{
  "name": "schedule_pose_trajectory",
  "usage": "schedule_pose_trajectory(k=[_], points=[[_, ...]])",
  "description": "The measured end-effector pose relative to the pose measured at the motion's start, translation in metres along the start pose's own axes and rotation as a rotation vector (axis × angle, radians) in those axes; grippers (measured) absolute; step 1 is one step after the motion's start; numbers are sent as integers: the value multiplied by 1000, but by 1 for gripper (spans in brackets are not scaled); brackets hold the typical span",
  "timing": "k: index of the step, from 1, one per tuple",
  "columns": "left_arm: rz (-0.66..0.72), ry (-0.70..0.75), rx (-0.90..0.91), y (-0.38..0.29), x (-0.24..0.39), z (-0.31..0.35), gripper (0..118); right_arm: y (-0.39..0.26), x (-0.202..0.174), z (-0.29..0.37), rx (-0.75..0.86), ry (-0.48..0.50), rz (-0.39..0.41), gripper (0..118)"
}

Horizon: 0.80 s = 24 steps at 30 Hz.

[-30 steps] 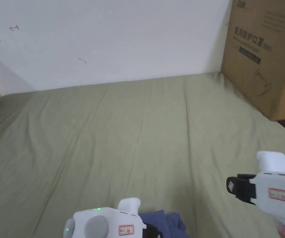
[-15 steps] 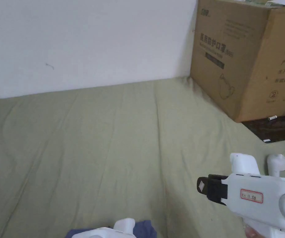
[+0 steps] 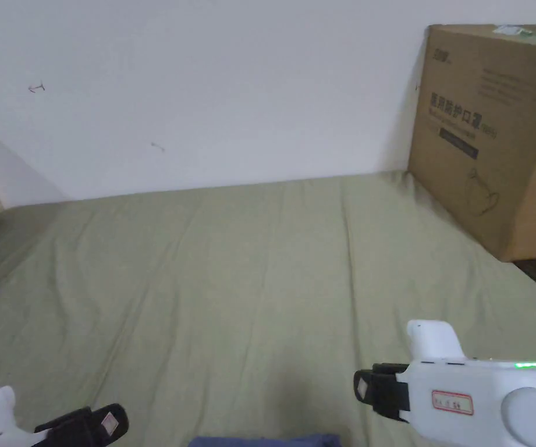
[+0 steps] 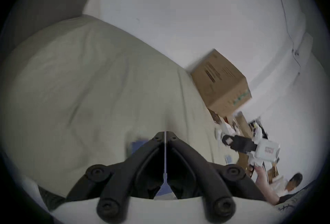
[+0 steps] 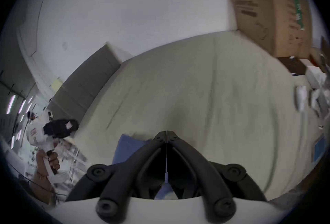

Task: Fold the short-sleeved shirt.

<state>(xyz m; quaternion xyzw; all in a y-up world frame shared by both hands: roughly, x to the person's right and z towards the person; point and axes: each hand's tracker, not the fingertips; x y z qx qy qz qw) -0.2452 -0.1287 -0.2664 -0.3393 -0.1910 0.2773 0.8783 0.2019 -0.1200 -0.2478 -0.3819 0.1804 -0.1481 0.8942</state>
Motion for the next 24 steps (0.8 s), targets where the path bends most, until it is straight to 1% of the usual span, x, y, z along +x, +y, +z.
schedule_pose_trajectory(k=[3,5,6,9,11,12,13,14,15,16,17,18,19,20,21,22,23,24], points=[[92,36,20,-10,-22,14,2,-7,-24,-48,-164,149,8,0],[125,42,8,-13,-46,16,2,-20,-30,-81,-288,217,-20,0],[136,50,-1,-15,-52,16,2,-22,-24,-97,-328,226,-22,0],[170,54,-46,-23,-66,14,2,-41,-8,-125,-399,112,58,0],[210,20,-101,-28,-80,3,2,-53,21,-136,-454,38,67,0],[226,-8,-127,-30,-84,-2,2,-57,34,-137,-442,80,28,0],[242,-43,-162,-32,-89,-12,2,-60,49,-136,-422,162,-59,0],[254,-85,-197,-35,-94,-22,2,-64,62,-131,-382,240,-167,0],[275,-121,-228,-37,-98,-32,2,-66,71,-132,-385,270,-236,0],[298,-166,-267,-40,-102,-44,2,-69,79,-133,-393,273,-285,0],[307,-215,-302,-45,-100,-55,2,-73,82,-130,-394,293,-309,0],[306,-243,-326,-48,-100,-66,5,-75,84,-127,-391,305,-312,0],[297,-265,-353,-51,-100,-78,12,-75,85,-126,-394,299,-289,0],[277,-286,-380,-54,-100,-90,32,-74,84,-126,-396,304,-270,0],[262,-297,-412,-56,-104,-103,73,-73,84,-126,-398,307,-252,0],[250,-293,-446,-60,-104,-115,101,-73,79,-126,-401,305,-244,0],[235,-302,-470,-64,-103,-128,117,-73,80,-126,-405,304,-244,0],[221,-312,-486,-67,-101,-135,118,-73,81,-125,-408,308,-249,0]])
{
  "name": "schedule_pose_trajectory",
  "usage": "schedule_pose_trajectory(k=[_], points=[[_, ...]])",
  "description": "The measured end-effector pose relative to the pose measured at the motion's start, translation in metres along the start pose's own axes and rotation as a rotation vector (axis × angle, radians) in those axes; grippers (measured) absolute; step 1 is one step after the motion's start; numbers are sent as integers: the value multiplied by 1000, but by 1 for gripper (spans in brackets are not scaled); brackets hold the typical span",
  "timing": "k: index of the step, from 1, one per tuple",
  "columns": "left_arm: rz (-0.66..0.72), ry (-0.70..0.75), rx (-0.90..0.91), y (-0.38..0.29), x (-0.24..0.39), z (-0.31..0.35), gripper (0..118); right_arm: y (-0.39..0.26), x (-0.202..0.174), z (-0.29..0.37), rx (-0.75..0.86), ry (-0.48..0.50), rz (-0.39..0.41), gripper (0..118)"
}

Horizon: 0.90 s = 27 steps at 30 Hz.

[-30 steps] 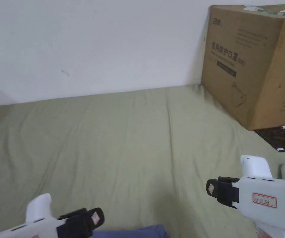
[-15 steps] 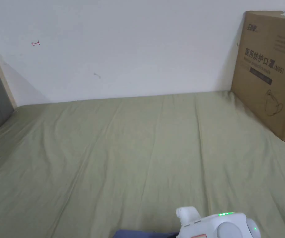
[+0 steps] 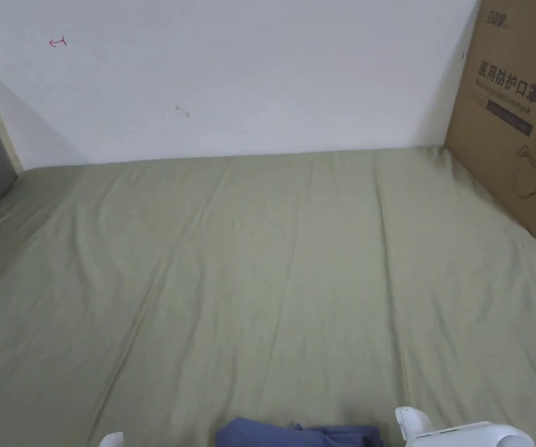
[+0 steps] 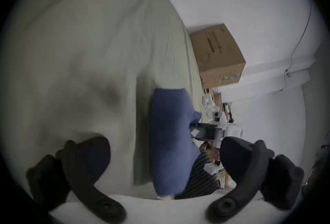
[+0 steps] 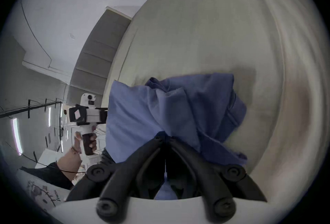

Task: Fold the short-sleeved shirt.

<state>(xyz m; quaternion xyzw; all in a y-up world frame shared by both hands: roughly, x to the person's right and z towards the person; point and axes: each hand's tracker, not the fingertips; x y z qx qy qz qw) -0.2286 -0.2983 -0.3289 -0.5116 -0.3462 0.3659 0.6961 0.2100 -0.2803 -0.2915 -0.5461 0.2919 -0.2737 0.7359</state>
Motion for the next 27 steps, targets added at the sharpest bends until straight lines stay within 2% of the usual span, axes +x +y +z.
schedule_pose_trajectory(k=[3,6,10,11,12,13,14,15,16,17,19,21,24,27], points=[[-17,-103,-44,6,2,-27,118,-1,4,0,1,24,-23,0],[45,-201,-148,8,6,-61,118,-2,11,-2,13,53,-60,0],[-41,-171,-177,11,6,-83,118,-5,19,-3,29,86,-112,0],[-33,-175,-176,11,5,-80,115,-6,20,-3,31,90,-116,0],[-30,-173,-171,11,3,-76,96,-6,19,-3,32,93,-118,0],[-37,-123,-150,10,3,-70,55,-6,19,-3,33,92,-117,0],[-58,-16,-129,11,-2,-61,28,-6,18,-3,35,90,-115,0],[-81,128,-127,9,-12,-57,27,-5,18,-3,33,90,-113,0],[-4,12,-132,4,-23,-57,27,-5,17,-5,19,111,-120,0],[97,-92,-82,0,-24,-55,27,-5,15,-6,19,74,-116,0],[-1,4,-68,-3,-8,-60,26,-5,9,-5,26,68,-111,0],[-17,13,-56,-8,4,-55,26,-5,5,-3,26,50,-102,0],[-44,9,-35,-9,29,-40,26,-4,-13,7,41,-31,-18,0],[-215,71,19,2,50,3,26,-7,-30,19,18,-65,36,0]])
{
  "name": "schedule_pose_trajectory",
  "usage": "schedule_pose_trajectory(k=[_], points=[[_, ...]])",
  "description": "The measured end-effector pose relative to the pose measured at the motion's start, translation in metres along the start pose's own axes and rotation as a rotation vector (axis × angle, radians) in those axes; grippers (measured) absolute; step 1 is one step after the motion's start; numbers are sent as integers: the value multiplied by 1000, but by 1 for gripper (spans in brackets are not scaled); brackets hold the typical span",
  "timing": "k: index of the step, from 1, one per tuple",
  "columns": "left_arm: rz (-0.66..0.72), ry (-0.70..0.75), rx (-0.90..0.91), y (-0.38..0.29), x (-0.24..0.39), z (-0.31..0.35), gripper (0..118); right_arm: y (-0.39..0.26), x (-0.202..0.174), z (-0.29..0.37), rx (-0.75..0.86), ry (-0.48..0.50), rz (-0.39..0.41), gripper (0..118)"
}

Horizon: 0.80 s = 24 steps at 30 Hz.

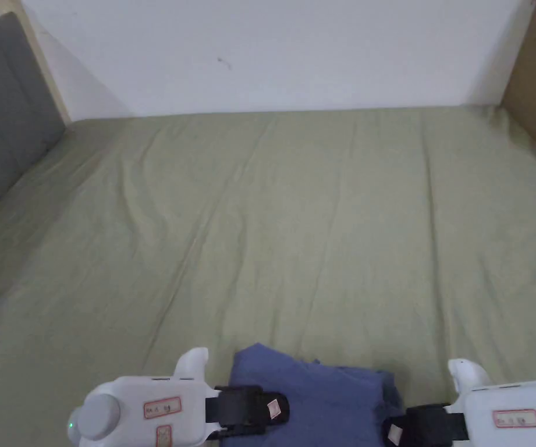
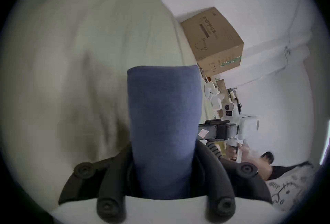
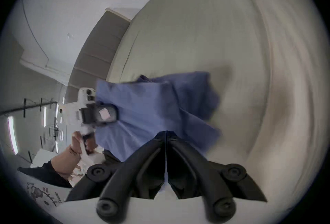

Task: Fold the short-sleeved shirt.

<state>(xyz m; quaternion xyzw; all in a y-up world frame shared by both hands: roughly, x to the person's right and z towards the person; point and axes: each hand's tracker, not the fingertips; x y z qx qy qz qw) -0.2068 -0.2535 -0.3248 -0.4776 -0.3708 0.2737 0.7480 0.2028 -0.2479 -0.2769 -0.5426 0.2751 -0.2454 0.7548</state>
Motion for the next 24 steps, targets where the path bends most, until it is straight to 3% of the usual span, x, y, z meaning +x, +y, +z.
schedule_pose_trajectory(k=[4,11,13,14,16,17,20,24], points=[[-73,183,11,35,-19,86,26,-2,-17,17,0,-72,73,0],[-93,577,-71,86,-83,219,27,4,-36,31,52,-131,93,0],[-121,731,-102,94,-96,241,39,7,-39,30,56,-155,96,0],[-133,817,-128,92,-92,246,54,8,-40,30,55,-167,100,0],[-159,992,-175,96,-102,261,105,11,-42,30,53,-190,113,0],[-156,1078,-184,96,-107,270,117,11,-44,30,56,-196,120,0],[-163,1197,-138,100,-116,304,116,13,-44,33,72,-203,132,0],[-104,1168,-65,99,-114,324,116,15,-44,35,89,-211,135,0]])
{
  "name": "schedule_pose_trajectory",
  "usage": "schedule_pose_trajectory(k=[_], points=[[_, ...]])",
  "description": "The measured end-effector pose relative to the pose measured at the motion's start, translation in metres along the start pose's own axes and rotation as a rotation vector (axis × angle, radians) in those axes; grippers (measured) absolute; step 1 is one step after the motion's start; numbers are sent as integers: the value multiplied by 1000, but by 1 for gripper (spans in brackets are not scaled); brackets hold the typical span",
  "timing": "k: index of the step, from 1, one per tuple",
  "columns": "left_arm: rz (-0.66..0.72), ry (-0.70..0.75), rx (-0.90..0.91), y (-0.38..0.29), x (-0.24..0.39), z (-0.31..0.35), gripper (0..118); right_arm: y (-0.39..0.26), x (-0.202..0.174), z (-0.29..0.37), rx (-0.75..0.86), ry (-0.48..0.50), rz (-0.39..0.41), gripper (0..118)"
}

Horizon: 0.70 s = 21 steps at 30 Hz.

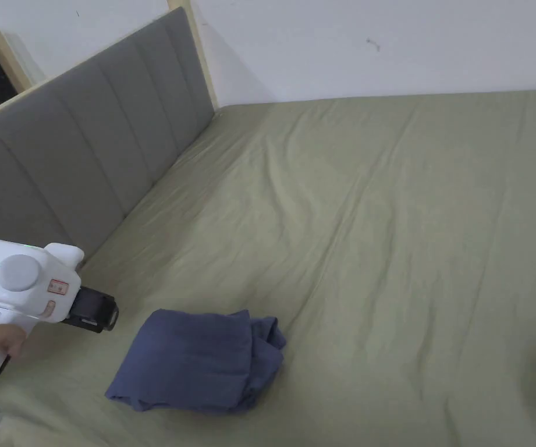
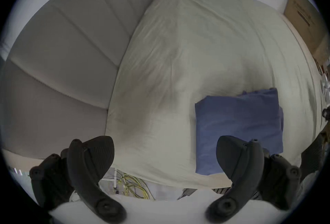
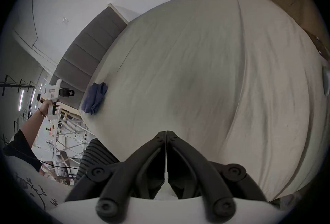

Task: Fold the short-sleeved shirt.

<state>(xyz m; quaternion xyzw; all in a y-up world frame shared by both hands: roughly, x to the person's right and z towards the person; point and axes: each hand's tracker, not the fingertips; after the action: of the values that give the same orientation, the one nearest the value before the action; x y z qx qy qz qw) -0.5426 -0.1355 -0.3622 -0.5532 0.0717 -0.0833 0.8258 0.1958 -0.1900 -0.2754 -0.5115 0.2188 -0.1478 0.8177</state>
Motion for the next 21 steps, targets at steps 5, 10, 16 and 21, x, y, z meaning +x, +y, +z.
schedule_pose_trajectory(k=[5,10,16,21], points=[[4,-118,-8,-9,52,1,116,1,1,3,13,-18,0,0],[-23,-401,7,-3,185,-5,82,0,1,8,28,-15,-13,0],[-48,-673,180,-7,373,35,0,7,-8,28,87,-120,-14,0],[-3,-590,656,-13,437,114,0,22,-26,71,423,-222,11,0]])
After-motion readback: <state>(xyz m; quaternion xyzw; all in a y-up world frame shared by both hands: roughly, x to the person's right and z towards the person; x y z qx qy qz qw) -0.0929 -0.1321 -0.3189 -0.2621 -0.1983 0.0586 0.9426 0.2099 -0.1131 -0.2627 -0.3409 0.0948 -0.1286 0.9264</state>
